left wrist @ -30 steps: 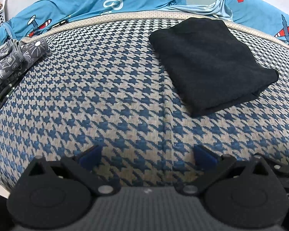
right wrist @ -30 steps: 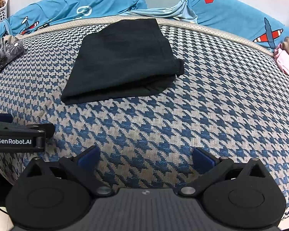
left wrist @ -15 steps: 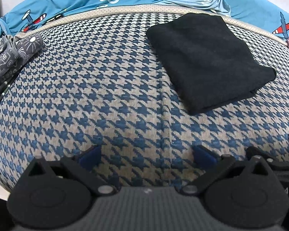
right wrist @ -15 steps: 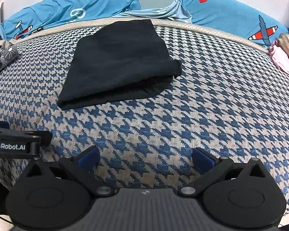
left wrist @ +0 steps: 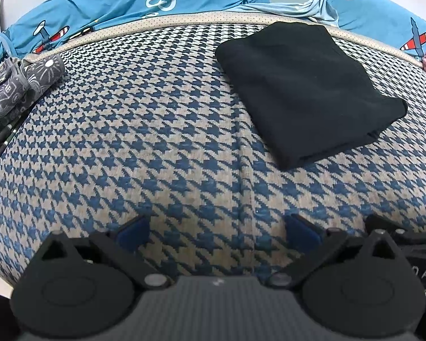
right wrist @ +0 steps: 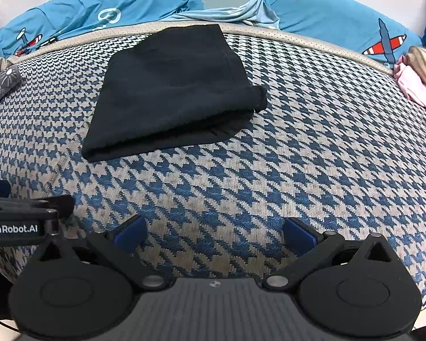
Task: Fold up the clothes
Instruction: 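Move the right gripper toward the folded black shirt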
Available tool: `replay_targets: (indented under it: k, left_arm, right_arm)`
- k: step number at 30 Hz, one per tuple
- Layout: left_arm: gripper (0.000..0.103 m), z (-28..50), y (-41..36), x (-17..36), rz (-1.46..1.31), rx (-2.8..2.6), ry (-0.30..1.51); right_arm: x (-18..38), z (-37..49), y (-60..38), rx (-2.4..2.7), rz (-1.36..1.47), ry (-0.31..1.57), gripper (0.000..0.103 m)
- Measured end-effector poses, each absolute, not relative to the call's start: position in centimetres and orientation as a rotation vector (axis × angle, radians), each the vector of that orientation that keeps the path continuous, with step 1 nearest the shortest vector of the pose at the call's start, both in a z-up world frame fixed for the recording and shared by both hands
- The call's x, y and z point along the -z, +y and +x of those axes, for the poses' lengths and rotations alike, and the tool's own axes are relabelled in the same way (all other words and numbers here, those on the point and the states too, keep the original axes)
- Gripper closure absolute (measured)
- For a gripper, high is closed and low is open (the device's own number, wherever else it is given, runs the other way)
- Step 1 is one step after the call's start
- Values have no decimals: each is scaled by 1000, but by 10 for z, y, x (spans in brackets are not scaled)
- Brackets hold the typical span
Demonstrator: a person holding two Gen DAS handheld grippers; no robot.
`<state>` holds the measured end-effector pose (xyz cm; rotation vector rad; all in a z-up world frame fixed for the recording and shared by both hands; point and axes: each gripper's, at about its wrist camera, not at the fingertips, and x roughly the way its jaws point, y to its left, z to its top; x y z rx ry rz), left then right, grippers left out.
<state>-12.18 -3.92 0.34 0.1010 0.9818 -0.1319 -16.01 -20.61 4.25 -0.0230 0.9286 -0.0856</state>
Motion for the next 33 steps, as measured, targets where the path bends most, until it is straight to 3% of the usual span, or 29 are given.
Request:
replay_targets:
  k: [19, 33]
  left_arm:
    - [0, -119, -39, -2, 106, 128, 994]
    - [0, -115, -40, -2, 120, 120, 1010]
  right_arm:
    - [-48, -143, -214, -90, -115, 1008, 0]
    - [-73, -113, -225, -216, -52, 875, 0]
